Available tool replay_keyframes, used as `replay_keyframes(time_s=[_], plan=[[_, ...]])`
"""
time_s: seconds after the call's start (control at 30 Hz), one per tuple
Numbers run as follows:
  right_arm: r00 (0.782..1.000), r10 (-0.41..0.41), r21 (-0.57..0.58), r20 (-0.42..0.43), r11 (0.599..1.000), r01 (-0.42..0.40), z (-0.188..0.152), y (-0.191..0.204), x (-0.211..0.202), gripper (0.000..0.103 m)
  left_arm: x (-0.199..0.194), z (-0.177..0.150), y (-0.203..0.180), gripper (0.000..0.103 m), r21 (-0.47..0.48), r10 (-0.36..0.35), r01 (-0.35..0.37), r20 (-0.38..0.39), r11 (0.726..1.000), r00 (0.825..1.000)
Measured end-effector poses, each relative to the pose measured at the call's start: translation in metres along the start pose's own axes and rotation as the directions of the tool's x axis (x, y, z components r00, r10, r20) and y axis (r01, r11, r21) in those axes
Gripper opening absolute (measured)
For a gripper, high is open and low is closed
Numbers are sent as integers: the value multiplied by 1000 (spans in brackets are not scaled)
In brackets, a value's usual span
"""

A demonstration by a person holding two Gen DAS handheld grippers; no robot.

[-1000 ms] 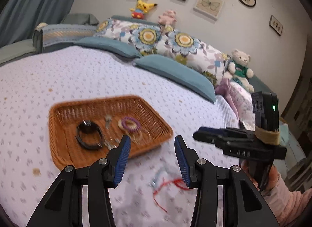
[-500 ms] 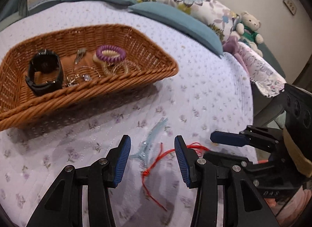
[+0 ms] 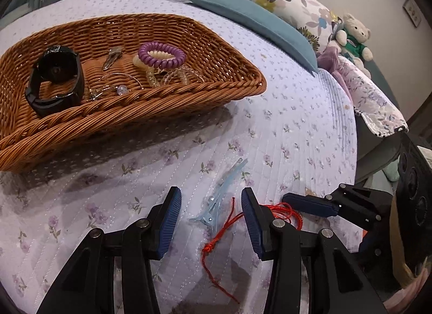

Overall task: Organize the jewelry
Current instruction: 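Grasp the light-blue hair clip with the left tool while the right tool grasps the red string bracelet, then carry the blue clip and red string into the basket and open both tools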

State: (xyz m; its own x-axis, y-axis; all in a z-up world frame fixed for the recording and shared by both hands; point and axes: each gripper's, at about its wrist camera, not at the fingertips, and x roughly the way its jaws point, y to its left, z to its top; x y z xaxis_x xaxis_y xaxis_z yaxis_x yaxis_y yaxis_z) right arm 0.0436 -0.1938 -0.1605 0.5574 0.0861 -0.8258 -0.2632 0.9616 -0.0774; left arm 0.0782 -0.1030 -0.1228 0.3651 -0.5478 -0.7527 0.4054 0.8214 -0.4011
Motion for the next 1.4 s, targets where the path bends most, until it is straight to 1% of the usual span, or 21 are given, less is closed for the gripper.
replay_keyframes(time_s=[0.03, 0.1, 0.2, 0.23, 0.27, 0.33, 0.43, 0.5, 0.53, 0.63, 0.77, 0.87, 0.9, 1.0, 1.07, 1.13, 1.2, 1.27, 1.4], plan=[[1000, -7, 2, 2, 1000, 7, 0, -2, 0, 22, 1, 0, -1, 47, 4, 6, -6, -1, 1000, 1000], [1000, -26, 1, -2, 1000, 26, 0, -5, 0, 10, 3, 1, -5, 47, 20, 21, -21, -2, 1000, 1000], [998, -56, 7, -2, 998, 56, -2, -12, -3, 10, 6, 0, -11, 47, 45, 47, -47, -5, 998, 999], [998, -68, 13, -2, 998, 68, -3, -15, -4, 10, 7, 0, -13, 44, 56, 62, -62, -3, 997, 998], [997, -75, 18, -3, 997, 75, -4, -18, -5, 10, 8, 0, -15, 37, 63, 71, -70, -3, 996, 997], [997, -77, 34, -1, 996, 77, -6, -24, -8, 10, 10, -1, -16, 31, 69, 80, -79, -8, 994, 997], [995, -96, 38, 6, 995, 96, -9, -29, -12, 10, 11, -1, -17, 30, 78, 92, -92, -5, 993, 996], [996, -89, 51, 12, 995, 88, -11, -34, -15, 10, 12, -2, -16, 22, 83, 108, -107, -1, 991, 994], [996, -84, 56, 17, 995, 83, -12, -36, -17, 10, 12, -2, -17, 11, 84, 108, -108, -1, 991, 994], [997, -67, 76, 40, 995, 64, -12, -40, -23, 10, 10, -2, -16, 11, 83, 103, -103, 8, 991, 995], [995, -22, 115, 95, 993, 11, -7, -44, -33, 10, -2, -3, -15, 11, 78, 93, -97, 59, 992, 994], [988, 12, 134, 157, 990, -33, -2, -45, -46, 10, -19, -4, -14, 11, 58, 48, -55, 115, 997, 992], [985, 12, 133, 174, 990, -36, 0, -44, -50, 10, -27, -4, -14, 11, 51, 34, -42, 137, 998, 990], [975, 20, 134, 223, 990, -51, 5, -39, -59, 10, -45, -6, -13, 11, 44, 21, -29, 174, 999, 985], [970, 10, 131, 242, 990, -43, 10, -35, -66, 10, -58, -4, -14, 11, 42, 6, -14, 202, 999, 979], [966, 5, 126, 259, 991, -39, 18, -31, -70, 10, -73, -2, -15, 11, 41, -16, 7, 242, 999, 970], [959, 17, 130, 284, 990, -56, 31, -28, -78, 10, -85, 4, -15, 11, 39, -23, 13, 271, 999, 962], [952, 15, 132, 305, 990, -58, 45, -26, -83, 10, -95, 10, -12, 11, 36, -12, 2, 289, 999, 957], [936, 42, 144, 349, 985, -98, 92, -25, -87, 10, -113, 31, -1, 11, 10, 34, -39, 316, 999, 948]])
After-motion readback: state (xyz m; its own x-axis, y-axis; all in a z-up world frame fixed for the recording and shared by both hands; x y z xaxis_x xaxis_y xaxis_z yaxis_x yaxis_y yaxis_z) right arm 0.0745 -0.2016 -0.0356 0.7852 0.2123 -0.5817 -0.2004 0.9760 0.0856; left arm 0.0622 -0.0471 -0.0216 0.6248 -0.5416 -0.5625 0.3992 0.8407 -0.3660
